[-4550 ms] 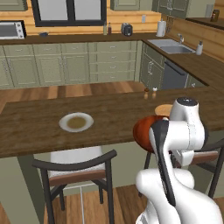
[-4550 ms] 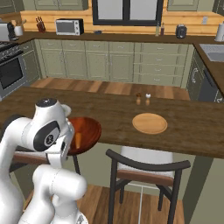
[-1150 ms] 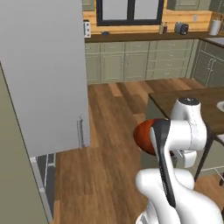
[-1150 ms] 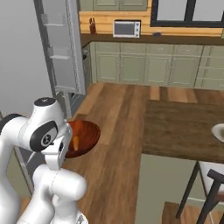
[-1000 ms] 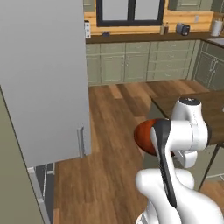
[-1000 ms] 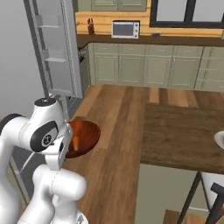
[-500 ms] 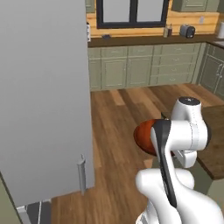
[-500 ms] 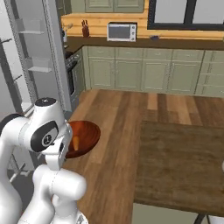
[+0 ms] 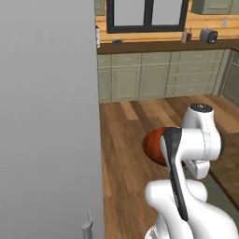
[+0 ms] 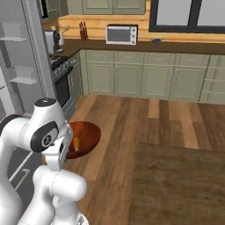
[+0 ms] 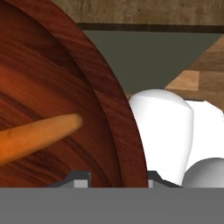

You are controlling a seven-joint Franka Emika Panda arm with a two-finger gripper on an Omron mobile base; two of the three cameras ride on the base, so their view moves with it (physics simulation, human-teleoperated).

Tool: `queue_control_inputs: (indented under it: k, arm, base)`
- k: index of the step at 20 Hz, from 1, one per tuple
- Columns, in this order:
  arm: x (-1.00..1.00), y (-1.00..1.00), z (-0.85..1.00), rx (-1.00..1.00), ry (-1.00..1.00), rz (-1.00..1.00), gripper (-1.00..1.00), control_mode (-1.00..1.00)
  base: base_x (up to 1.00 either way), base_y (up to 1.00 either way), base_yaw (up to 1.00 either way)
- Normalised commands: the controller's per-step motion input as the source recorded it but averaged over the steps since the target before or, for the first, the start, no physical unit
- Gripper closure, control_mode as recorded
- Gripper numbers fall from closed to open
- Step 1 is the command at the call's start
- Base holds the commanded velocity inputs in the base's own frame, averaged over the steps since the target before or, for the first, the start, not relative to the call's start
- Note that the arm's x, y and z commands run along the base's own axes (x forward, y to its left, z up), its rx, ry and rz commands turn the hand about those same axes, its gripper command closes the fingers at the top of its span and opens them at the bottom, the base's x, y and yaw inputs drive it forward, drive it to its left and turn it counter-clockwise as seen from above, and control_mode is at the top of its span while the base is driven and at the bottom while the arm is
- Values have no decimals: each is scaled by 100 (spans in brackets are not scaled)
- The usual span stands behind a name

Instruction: Pick the chicken drumstick and carrot from their plates and place them in the bowl. Then put the bowl in the fridge.

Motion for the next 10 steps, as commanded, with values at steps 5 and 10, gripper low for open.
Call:
queue_control_inputs:
  k: [5, 10]
  arm:
    - [0, 0, 0, 0, 0, 0, 100, 100]
    - [0, 0, 0, 0, 0, 0, 100, 100]
  base:
    - [27, -34, 22]
    - [60, -33, 30]
